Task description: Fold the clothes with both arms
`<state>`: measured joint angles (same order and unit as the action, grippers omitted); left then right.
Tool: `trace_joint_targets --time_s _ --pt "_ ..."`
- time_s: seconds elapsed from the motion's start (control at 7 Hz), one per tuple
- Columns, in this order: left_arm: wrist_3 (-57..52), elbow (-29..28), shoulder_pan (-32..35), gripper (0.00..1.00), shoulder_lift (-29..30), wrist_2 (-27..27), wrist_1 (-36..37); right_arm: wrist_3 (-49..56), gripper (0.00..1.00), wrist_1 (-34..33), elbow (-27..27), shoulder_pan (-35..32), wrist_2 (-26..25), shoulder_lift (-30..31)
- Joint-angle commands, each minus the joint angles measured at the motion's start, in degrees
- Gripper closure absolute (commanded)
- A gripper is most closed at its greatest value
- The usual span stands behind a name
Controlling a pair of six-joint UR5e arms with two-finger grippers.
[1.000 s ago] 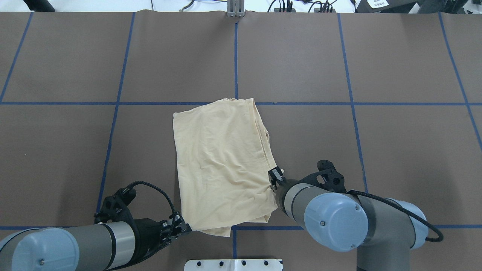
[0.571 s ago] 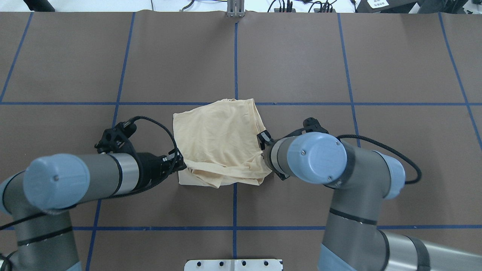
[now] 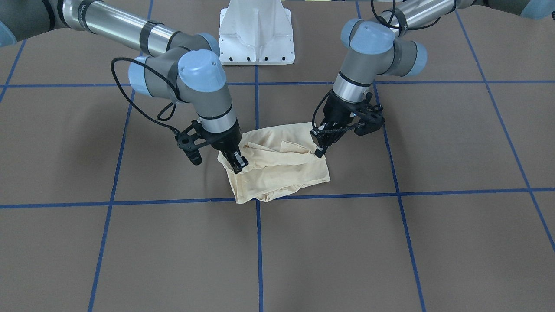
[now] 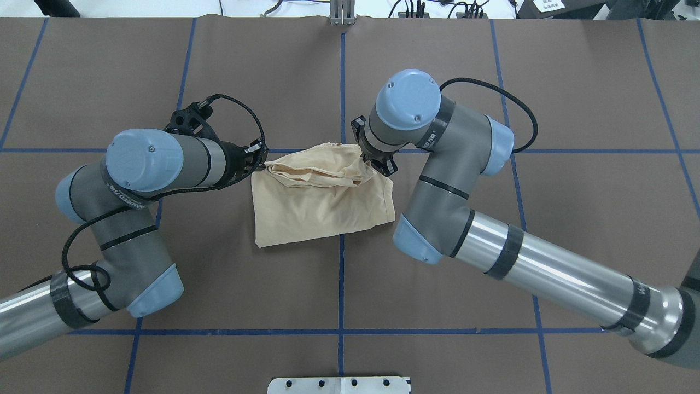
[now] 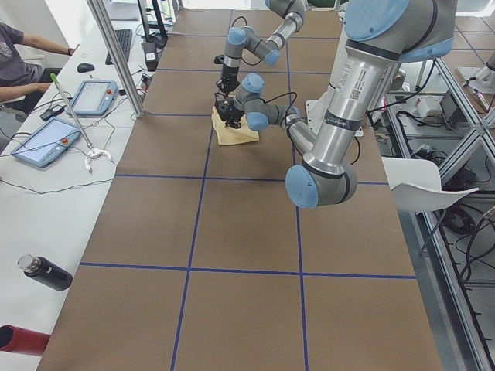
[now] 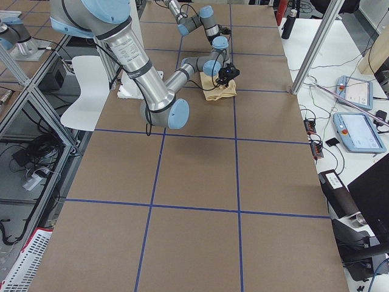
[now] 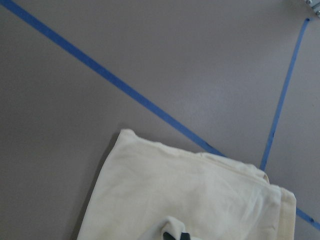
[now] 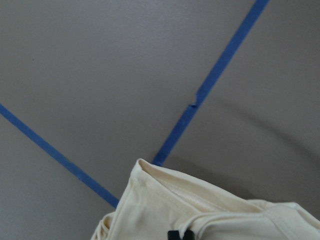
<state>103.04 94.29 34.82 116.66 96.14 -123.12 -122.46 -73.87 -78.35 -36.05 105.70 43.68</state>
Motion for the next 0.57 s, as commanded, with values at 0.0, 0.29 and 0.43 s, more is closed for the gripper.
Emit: trace_joint_targets --time_s 0.0,0.29,0.43 --pt "-6.9 -11.9 3.8 0.59 3.2 0.4 -6.1 7.4 0.49 7.4 17.1 -5.0 2.7 -7.4" --pt "-11.0 -15.7 7.7 0.00 4.2 3.4 -10.3 15.0 0.00 9.8 24.3 -11.5 9.6 -11.9" --pt "-11.9 -15.6 9.6 0.00 4.3 6.2 -10.6 17.2 0.00 9.6 24.3 -13.3 12.7 -11.8"
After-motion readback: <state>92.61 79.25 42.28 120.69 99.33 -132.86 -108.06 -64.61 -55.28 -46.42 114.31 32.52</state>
